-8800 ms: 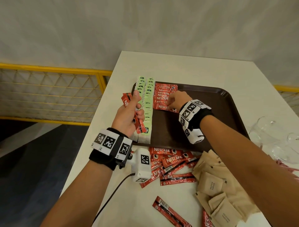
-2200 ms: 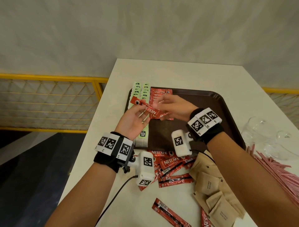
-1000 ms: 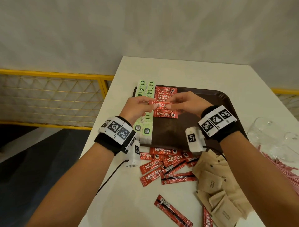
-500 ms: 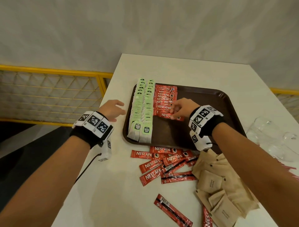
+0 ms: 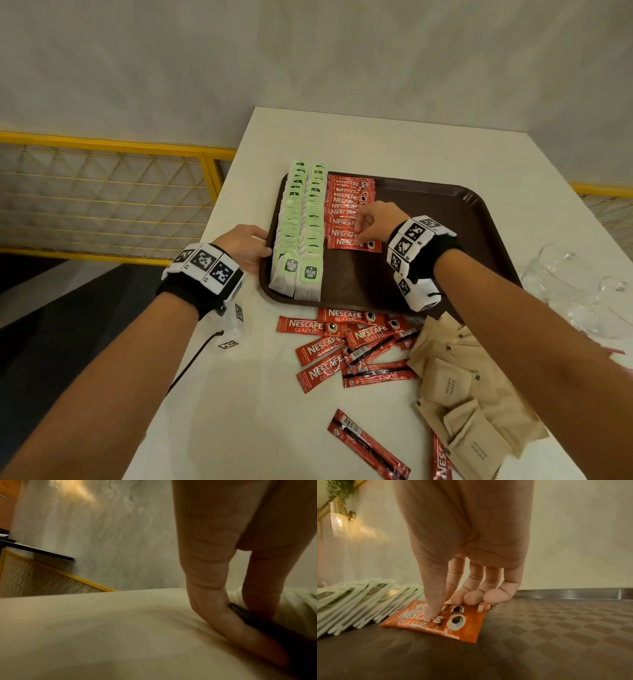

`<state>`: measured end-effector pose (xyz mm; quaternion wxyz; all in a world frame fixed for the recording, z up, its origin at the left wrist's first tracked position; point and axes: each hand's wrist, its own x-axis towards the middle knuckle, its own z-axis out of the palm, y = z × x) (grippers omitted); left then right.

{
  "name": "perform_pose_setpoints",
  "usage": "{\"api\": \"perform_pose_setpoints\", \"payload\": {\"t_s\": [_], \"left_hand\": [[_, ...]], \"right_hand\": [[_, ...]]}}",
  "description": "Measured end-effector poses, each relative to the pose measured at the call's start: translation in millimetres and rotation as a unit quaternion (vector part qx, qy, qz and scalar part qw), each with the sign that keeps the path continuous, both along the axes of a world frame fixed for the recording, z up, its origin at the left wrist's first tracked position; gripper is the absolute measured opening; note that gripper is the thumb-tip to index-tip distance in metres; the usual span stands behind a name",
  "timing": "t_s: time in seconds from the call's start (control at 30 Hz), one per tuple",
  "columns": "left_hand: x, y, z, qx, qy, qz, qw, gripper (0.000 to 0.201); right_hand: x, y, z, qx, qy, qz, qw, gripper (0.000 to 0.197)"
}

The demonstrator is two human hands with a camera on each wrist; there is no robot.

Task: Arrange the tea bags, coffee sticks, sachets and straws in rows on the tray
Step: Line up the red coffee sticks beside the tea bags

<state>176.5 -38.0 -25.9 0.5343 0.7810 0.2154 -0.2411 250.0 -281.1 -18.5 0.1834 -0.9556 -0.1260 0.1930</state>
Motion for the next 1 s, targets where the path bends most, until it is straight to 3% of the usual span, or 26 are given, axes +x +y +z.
{"api": "perform_pose_setpoints", "payload": {"t_s": [0.23, 0.47, 0.77, 1.0], "left_hand": [[-0.6, 2.5, 0.2, 0.002, 0.005, -0.005, 1.0, 0.029], [0.3, 3.3, -0.8, 0.002, 0.007, -0.003, 1.0, 0.029], [0.7, 2.0, -0.3, -0.006, 0.01, 0.004, 1.0, 0.027], [-1.3, 0.3, 2.1, -0.011, 0.009, 0.007, 1.0, 0.022]], "right_hand": [[-4.4, 10.4, 3.0, -0.034, -0.014, 0.022, 0.999, 0.012], [-13.1, 16.0, 3.7, -0.137, -0.033, 0.07, 0.988, 0.028], [-13.4, 18.3, 6.9, -0.135, -0.002, 0.084, 0.987, 0.031], [-9.9, 18.2, 7.5, -0.136, -0.057, 0.059, 0.987, 0.025]]}}
